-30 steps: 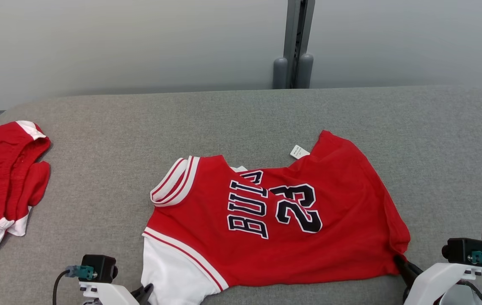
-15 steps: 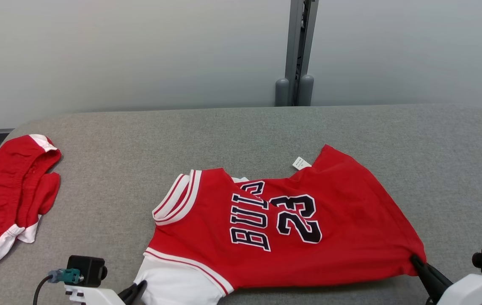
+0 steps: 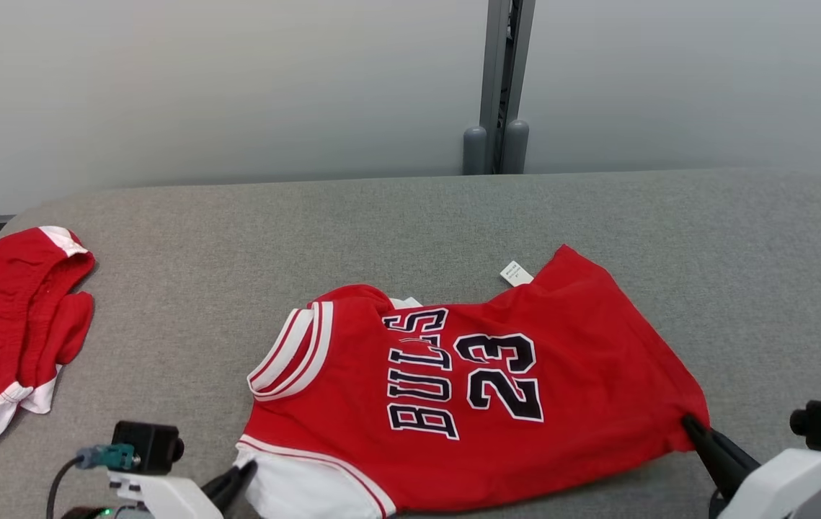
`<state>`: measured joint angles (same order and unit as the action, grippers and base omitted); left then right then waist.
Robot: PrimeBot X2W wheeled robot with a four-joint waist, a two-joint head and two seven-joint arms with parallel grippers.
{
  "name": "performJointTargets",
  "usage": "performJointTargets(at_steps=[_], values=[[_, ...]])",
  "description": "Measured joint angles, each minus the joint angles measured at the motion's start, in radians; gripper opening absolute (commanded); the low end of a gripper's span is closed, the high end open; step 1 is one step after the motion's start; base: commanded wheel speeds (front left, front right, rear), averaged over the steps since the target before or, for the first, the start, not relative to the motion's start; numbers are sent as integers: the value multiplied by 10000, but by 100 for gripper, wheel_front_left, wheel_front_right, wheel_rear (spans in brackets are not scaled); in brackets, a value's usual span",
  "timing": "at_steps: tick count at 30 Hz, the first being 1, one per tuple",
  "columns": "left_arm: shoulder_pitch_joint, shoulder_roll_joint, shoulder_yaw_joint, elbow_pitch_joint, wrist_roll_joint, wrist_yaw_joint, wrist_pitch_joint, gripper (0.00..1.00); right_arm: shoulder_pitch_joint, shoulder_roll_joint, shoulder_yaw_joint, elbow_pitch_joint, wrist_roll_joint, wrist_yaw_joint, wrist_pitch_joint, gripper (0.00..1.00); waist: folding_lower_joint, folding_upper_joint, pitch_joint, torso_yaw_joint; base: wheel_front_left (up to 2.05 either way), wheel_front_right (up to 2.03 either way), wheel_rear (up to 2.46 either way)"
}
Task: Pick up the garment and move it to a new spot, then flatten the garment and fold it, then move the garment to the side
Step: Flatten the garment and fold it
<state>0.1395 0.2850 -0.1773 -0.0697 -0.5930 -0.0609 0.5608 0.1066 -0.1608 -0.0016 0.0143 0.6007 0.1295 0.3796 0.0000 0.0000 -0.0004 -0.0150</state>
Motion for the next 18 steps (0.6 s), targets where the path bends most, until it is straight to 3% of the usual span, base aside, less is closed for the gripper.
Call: performJointTargets(at_steps=[8,13,14,18], values=[[-3037,520,52,1187,-251,-502,-79,0,-2481,276,562,476,-245,2,180,0,0,0,1119,-27,0,0,0],[-6225,1011,-12,2508,-278,-629,-514,0,-5150,276,968,1354,-255,0,437,0,1,0,2360,-56,0,0,0],[-6225,1011,-12,2508,-278,-629,-514,0,-5150,276,968,1354,-255,0,437,0,1,0,2360,-56,0,0,0],[-8834,1498,-194,3777,-418,-658,-690,0,-7875,364,1394,2140,-320,0,54,0,1,0,3516,-137,0,0,0]])
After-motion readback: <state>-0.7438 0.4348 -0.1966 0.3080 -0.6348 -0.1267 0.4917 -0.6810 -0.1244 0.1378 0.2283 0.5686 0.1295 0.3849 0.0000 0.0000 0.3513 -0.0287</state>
